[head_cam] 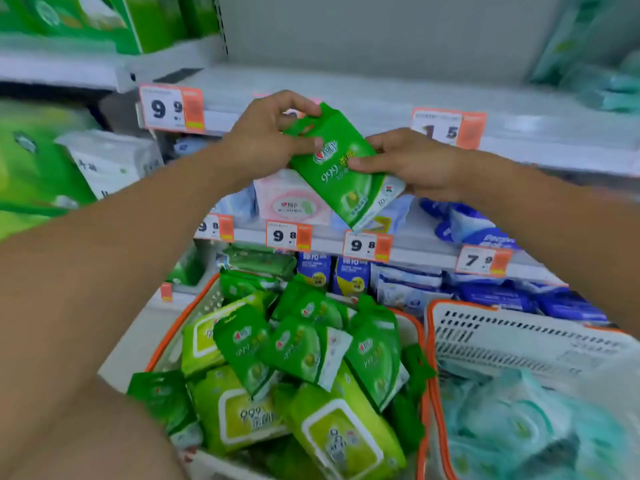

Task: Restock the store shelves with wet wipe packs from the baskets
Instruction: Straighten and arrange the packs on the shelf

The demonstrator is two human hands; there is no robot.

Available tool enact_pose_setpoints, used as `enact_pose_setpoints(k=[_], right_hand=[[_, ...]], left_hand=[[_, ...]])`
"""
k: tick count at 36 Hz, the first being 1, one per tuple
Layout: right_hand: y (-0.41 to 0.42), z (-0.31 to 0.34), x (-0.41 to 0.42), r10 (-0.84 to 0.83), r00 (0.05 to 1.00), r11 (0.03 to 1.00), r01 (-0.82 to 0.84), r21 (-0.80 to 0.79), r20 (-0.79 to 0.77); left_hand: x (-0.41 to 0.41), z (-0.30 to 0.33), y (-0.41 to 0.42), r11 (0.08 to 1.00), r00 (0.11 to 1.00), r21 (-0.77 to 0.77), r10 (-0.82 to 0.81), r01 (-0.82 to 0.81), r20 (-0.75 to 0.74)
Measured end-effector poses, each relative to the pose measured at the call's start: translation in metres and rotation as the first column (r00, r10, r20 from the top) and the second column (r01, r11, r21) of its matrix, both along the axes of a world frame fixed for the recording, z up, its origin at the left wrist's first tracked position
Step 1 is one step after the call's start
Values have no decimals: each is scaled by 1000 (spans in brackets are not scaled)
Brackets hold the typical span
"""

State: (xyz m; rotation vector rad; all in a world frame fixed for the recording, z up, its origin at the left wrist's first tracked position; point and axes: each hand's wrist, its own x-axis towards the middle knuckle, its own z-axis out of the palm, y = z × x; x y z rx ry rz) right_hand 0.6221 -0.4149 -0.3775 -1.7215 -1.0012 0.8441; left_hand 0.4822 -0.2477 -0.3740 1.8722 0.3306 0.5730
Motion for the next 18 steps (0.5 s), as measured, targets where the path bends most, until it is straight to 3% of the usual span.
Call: enact_pose_setpoints(k=[3,7,11,13,14,17,18], right_hand=[[-17,-31,-1,-67,932,993,97,-67,355],[-42,-88,-21,-69,802,977,174,-123,593],[-56,-127,-42,63,631,937,231,-264,774],[-59,-141,-59,177,628,883,238,-404,757],[-60,-149,-68,241,674,850,201,-487,698],[-62,-169,-87,289,918,751,-43,-659,270],[-63,-174,-88,269,952,726,-103,-680,144]], left_hand=[[-9,-32,-10,989,981,131,-41,67,-189],[-20,-91,-26,929,915,345,17,135,-403],[-26,-133,-37,925,884,333,-3,180,-468],[-28,-147,-41,916,868,351,5,195,-496],[-30,-152,-43,911,860,357,4,208,-511],[-39,-163,-56,863,815,374,-71,340,-575],[-43,-166,-61,830,774,377,-99,411,-625]])
